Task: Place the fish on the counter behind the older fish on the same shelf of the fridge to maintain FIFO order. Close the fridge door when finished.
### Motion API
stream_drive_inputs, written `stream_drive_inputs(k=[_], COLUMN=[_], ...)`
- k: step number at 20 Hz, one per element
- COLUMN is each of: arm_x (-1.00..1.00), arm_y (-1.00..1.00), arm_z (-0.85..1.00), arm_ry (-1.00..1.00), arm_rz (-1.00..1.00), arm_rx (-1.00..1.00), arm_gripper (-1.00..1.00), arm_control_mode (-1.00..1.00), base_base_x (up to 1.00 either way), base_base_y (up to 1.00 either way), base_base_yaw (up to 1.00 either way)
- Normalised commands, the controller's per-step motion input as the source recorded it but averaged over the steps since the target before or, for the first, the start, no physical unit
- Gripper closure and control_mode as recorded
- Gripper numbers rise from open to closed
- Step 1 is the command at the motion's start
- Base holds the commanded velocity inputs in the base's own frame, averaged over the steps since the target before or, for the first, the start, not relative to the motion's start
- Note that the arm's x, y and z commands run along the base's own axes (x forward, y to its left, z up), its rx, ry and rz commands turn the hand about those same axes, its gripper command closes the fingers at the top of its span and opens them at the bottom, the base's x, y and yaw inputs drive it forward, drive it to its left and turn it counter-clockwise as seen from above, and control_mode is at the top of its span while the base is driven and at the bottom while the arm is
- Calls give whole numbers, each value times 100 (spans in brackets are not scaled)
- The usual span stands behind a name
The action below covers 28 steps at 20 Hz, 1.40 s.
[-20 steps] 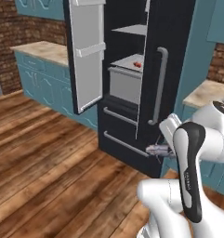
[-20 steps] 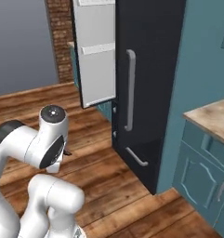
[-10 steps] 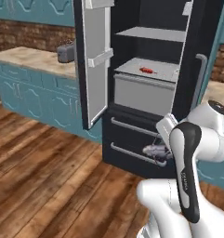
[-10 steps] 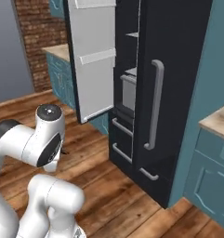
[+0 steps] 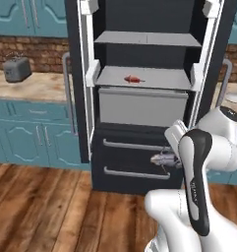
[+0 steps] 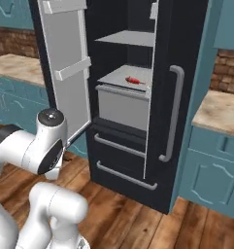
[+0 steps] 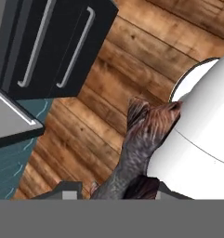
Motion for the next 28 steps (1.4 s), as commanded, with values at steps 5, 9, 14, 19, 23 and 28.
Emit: stream_drive_inputs(k=[5,9,14,19,23,28], arm_x=[0,0,0,0,0,0], arm_y=[0,0,0,0,0,0], arm_z=[0,0,0,0,0,0], arm_ry=[0,0,0,0,0,0], arm_rz=[0,0,0,0,0,0], arm_rx=[0,0,0,0,0,0], arm_gripper=[100,100,100,100,100,100], arm_control_mode=[100,100,100,100,100,100], base_base_x=[59,69,68,72,89,80], base_base_y=[10,49,63,2,14,12], base_base_yaw=[-46,-45,-33,-19,-14,-15])
